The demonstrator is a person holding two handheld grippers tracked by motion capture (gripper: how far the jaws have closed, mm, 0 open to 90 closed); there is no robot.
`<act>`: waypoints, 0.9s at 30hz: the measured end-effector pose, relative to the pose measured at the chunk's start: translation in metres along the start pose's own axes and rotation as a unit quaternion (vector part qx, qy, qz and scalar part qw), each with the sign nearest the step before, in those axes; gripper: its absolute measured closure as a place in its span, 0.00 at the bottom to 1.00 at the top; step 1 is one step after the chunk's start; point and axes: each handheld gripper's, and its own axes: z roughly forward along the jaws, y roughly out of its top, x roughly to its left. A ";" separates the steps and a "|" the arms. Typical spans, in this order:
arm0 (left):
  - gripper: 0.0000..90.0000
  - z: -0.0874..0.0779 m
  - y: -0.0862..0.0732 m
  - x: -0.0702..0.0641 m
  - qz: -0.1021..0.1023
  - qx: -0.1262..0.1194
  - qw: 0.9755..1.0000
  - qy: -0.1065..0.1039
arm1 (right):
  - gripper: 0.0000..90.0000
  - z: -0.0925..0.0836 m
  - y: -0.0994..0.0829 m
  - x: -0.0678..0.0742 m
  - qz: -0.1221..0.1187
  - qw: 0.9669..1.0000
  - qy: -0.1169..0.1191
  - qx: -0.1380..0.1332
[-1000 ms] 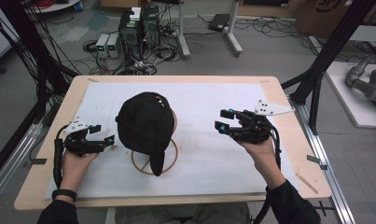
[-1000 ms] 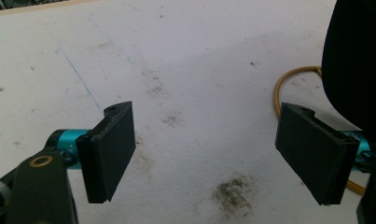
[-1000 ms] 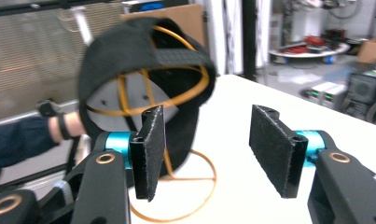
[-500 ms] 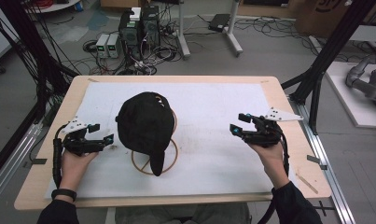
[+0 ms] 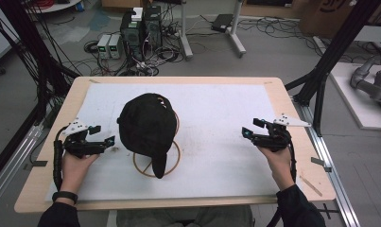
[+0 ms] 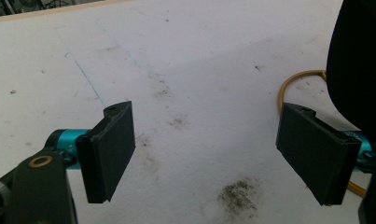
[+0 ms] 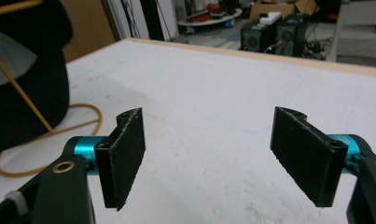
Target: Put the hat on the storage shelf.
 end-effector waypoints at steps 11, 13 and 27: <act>0.22 0.000 0.000 0.000 0.001 -0.002 1.000 0.006 | 0.28 -0.005 -0.010 -0.014 0.020 0.999 -0.048 0.002; 0.22 0.000 0.000 0.000 0.001 -0.003 1.000 0.006 | 0.28 -0.006 -0.011 -0.016 0.023 0.999 -0.048 0.003; 0.21 -0.002 0.000 0.001 -0.001 -0.006 1.000 0.008 | 0.28 -0.006 -0.012 -0.016 0.025 0.998 -0.050 0.002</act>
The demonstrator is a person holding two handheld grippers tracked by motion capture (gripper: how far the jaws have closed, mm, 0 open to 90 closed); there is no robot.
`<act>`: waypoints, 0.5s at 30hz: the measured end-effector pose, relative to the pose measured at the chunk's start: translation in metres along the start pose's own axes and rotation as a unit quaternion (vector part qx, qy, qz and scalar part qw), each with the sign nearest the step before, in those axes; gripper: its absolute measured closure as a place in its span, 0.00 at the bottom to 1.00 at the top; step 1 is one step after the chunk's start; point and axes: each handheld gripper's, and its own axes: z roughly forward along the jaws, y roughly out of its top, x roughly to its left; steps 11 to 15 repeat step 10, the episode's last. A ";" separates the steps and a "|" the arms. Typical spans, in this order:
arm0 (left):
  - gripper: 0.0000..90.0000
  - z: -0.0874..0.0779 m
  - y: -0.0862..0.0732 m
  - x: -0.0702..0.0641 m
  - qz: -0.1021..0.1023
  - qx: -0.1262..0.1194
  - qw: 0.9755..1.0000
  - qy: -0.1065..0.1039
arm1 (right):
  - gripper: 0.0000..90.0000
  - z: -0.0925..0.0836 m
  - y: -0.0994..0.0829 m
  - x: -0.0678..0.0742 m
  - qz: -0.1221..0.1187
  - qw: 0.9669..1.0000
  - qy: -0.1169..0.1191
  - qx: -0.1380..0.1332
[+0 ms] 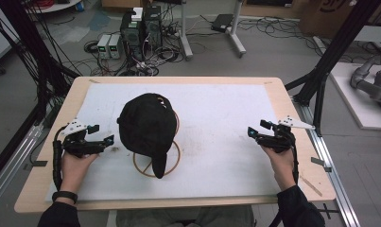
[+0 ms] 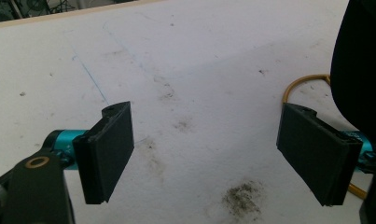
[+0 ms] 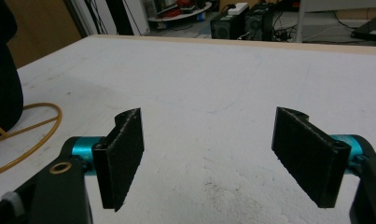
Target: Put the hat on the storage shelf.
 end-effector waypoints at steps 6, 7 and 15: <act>0.20 0.000 0.000 0.000 -0.003 -0.001 1.000 0.003 | 0.28 -0.001 0.000 -0.001 0.003 1.000 0.000 -0.001; 0.20 0.000 0.000 0.000 -0.001 -0.002 1.000 0.004 | 0.28 -0.001 0.000 -0.001 0.002 1.000 -0.001 -0.001; 0.20 -0.001 0.000 0.001 -0.002 -0.003 1.000 0.005 | 0.28 -0.001 0.000 -0.001 0.002 1.000 -0.001 -0.001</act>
